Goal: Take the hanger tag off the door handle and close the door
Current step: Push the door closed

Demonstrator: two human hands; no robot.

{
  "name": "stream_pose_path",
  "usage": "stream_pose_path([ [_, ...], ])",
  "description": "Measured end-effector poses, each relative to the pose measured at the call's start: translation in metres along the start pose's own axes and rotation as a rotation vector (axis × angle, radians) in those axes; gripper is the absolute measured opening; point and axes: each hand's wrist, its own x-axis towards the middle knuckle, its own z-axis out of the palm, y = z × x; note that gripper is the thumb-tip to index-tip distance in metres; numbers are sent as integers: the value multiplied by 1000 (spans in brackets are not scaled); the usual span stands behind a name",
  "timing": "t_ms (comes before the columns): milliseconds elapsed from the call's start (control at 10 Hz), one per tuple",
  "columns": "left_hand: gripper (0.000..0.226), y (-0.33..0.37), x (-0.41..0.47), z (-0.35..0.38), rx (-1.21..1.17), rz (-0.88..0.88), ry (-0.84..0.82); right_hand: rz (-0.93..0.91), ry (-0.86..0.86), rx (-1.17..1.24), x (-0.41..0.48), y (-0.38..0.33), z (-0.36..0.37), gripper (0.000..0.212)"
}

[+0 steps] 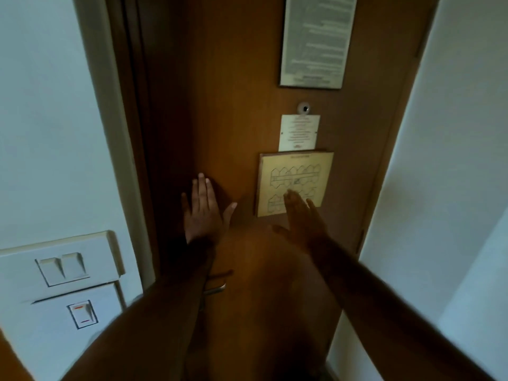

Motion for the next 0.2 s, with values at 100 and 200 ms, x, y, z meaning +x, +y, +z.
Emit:
stream_pose_path([
  [100,100,13,9,-33,44,131,-16,36,124,-29,5,32,-37,107],
  [200,102,30,19,-68,38,178,-28,4,174,-45,1,41,-70,106],
])
